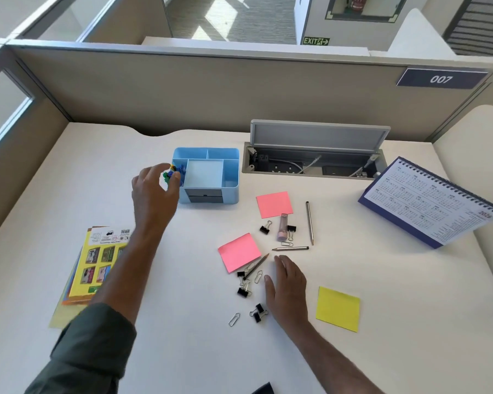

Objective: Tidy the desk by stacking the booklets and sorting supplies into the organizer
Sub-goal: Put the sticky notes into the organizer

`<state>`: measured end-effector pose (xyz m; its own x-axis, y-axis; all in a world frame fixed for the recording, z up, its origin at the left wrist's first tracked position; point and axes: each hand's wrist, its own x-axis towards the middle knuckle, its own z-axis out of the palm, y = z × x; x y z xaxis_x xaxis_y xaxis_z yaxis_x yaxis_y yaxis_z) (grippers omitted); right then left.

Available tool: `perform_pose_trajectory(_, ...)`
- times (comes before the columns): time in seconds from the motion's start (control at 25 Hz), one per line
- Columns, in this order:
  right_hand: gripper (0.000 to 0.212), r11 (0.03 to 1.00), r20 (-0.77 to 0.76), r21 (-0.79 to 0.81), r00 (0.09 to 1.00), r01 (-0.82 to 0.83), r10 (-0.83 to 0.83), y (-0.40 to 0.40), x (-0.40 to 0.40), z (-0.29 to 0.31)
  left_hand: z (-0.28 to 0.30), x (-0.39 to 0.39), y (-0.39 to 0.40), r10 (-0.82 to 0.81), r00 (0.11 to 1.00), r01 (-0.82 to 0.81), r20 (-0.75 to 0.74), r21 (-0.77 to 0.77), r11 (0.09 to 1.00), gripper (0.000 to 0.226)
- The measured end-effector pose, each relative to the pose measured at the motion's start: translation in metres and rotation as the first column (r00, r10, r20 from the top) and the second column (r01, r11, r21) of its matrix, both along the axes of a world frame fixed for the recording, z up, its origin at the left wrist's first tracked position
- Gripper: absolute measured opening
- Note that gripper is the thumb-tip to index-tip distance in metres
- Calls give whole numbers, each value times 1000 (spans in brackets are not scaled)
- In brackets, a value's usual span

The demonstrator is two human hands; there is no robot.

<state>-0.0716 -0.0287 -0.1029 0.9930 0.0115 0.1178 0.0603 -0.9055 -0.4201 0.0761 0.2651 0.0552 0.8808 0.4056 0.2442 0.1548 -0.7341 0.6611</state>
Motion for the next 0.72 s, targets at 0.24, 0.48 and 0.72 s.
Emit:
perform_pose_trajectory(0.24,26,999,-31,-11,998,-51,50,29,62,24,-17,-75,-33,-4,1000,4,-6,-127,992,30)
perform_pose_trajectory(0.48,59,970,-326,-241,943,-11,-70,60,84,49,-33,-102,-34,37,997,-51,-74,-204,978,29)
perform_pose_trajectory(0.72,29,994,-373,44,925,101,-78,59,90,46,-38,-110,-45,18,989,-55,-144,-256,965,30)
